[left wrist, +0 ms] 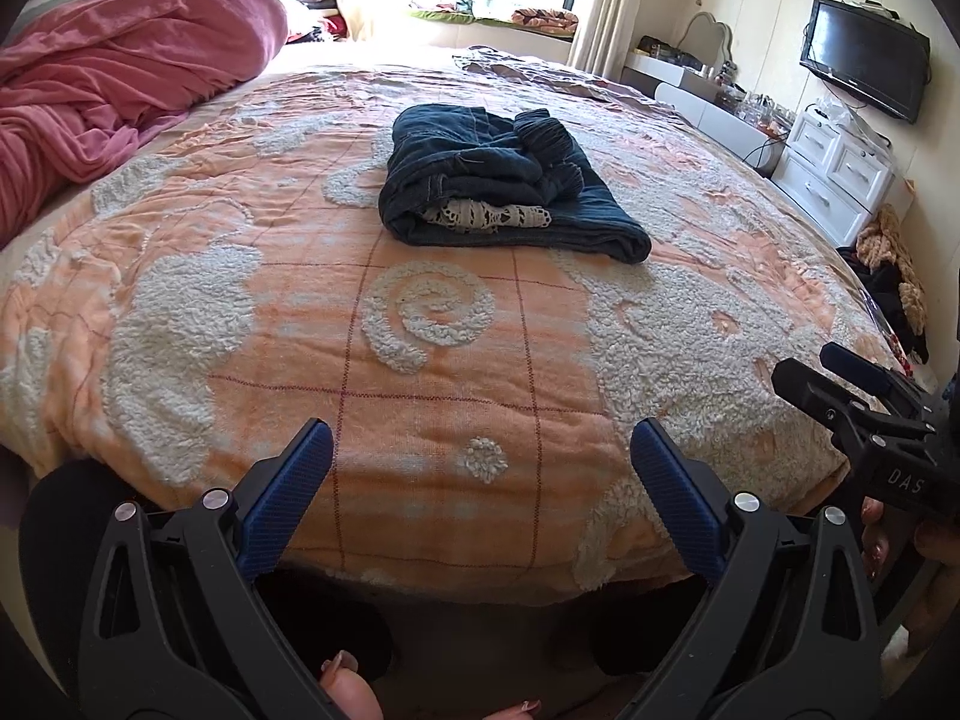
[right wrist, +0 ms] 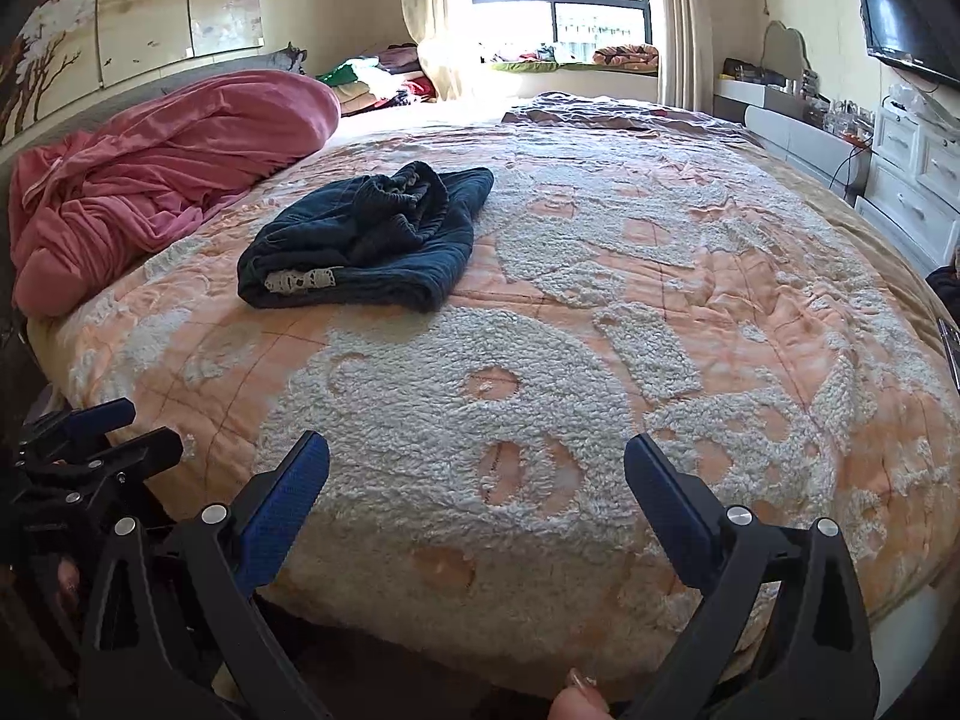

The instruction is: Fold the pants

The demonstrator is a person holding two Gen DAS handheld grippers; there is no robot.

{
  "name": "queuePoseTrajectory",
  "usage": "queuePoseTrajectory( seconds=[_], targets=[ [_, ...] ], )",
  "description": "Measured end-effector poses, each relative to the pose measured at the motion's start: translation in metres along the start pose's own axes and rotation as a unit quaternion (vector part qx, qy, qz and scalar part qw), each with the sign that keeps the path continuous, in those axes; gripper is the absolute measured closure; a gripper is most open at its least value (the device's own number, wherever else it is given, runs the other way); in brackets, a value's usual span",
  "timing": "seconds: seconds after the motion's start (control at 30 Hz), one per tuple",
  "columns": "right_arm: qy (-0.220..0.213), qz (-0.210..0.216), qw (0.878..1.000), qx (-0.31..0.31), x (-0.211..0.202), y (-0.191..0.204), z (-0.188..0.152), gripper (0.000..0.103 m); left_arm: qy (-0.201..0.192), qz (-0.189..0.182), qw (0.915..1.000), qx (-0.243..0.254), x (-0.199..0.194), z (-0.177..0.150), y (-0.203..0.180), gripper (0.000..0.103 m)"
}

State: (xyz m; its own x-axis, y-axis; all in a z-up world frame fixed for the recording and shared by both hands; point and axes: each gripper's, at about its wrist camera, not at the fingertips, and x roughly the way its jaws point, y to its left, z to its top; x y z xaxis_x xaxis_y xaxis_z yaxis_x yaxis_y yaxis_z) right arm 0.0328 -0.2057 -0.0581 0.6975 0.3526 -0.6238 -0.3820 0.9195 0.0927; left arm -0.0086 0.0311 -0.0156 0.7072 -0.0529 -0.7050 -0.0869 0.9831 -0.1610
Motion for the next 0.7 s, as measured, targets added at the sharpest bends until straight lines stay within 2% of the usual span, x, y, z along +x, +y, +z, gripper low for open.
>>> queuePoseTrajectory(
  seconds=[0.7],
  targets=[
    [0.01, -0.005, 1.0, 0.028, 0.0012, -0.0055, 0.0019, 0.005, -0.003, 0.012, 0.9999, -0.003, -0.0041, 0.0029, 0.0034, 0.01]
  ],
)
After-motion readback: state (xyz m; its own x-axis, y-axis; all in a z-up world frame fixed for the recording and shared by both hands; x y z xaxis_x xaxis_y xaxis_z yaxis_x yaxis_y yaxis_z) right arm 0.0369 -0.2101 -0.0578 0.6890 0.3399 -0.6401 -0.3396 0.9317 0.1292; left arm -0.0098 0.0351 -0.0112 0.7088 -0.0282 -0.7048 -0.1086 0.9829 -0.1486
